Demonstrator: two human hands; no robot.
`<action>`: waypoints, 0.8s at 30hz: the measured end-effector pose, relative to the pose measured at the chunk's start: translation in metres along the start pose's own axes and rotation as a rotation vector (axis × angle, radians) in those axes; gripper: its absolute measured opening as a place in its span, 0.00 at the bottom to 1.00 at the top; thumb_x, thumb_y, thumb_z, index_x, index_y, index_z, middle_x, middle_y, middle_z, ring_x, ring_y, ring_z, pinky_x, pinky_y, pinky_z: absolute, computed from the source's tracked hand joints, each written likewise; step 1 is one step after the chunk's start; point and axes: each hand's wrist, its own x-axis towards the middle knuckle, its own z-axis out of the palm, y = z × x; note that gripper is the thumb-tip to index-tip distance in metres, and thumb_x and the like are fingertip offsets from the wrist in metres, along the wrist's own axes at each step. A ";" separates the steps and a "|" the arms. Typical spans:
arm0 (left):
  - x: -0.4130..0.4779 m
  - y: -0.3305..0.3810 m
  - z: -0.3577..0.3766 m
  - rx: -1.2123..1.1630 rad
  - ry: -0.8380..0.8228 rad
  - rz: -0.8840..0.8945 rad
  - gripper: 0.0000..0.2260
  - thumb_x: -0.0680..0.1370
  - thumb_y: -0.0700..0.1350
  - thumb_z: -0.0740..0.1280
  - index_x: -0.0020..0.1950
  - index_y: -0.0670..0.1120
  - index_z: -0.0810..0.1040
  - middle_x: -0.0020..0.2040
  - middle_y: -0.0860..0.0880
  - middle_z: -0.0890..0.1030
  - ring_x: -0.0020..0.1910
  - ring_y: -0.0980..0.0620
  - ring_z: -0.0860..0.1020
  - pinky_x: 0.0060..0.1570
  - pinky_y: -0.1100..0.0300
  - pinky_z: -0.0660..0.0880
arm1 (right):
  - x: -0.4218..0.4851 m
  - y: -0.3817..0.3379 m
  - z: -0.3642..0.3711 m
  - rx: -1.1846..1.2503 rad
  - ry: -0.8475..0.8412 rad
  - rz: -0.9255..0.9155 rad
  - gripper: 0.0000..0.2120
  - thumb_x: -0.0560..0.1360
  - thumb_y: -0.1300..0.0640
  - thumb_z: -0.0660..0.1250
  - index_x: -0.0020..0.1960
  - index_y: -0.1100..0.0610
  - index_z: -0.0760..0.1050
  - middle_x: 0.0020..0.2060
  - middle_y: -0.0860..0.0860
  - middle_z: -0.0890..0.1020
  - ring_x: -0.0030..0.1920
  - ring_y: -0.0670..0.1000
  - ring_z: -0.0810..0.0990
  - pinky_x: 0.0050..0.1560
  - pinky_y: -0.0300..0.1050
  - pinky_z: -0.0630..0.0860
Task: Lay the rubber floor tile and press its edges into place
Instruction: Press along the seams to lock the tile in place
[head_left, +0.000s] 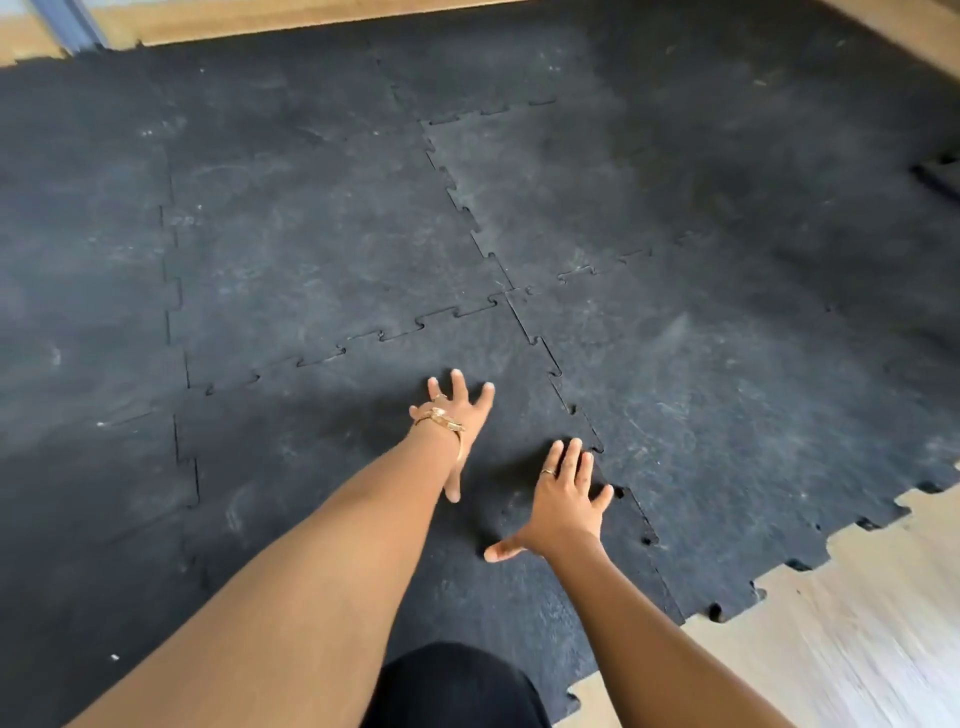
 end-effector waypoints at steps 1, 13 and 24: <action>0.003 0.005 0.002 0.008 -0.025 0.014 0.69 0.54 0.46 0.84 0.76 0.50 0.33 0.75 0.38 0.33 0.74 0.30 0.41 0.67 0.32 0.60 | 0.001 -0.003 -0.002 -0.007 0.001 0.011 0.77 0.52 0.31 0.78 0.74 0.63 0.27 0.76 0.59 0.32 0.76 0.61 0.33 0.73 0.68 0.46; -0.015 0.007 -0.014 0.005 -0.085 -0.036 0.68 0.56 0.54 0.83 0.74 0.59 0.30 0.75 0.44 0.30 0.75 0.34 0.42 0.67 0.38 0.64 | -0.045 0.031 0.017 0.112 -0.011 0.151 0.71 0.59 0.40 0.80 0.75 0.67 0.30 0.76 0.61 0.34 0.77 0.59 0.37 0.76 0.58 0.48; -0.020 0.099 0.047 0.220 0.136 0.301 0.70 0.53 0.51 0.84 0.76 0.45 0.34 0.77 0.41 0.36 0.76 0.42 0.36 0.73 0.43 0.42 | -0.048 0.051 0.044 0.188 0.045 0.129 0.75 0.54 0.37 0.80 0.76 0.67 0.33 0.77 0.62 0.38 0.77 0.60 0.38 0.76 0.54 0.44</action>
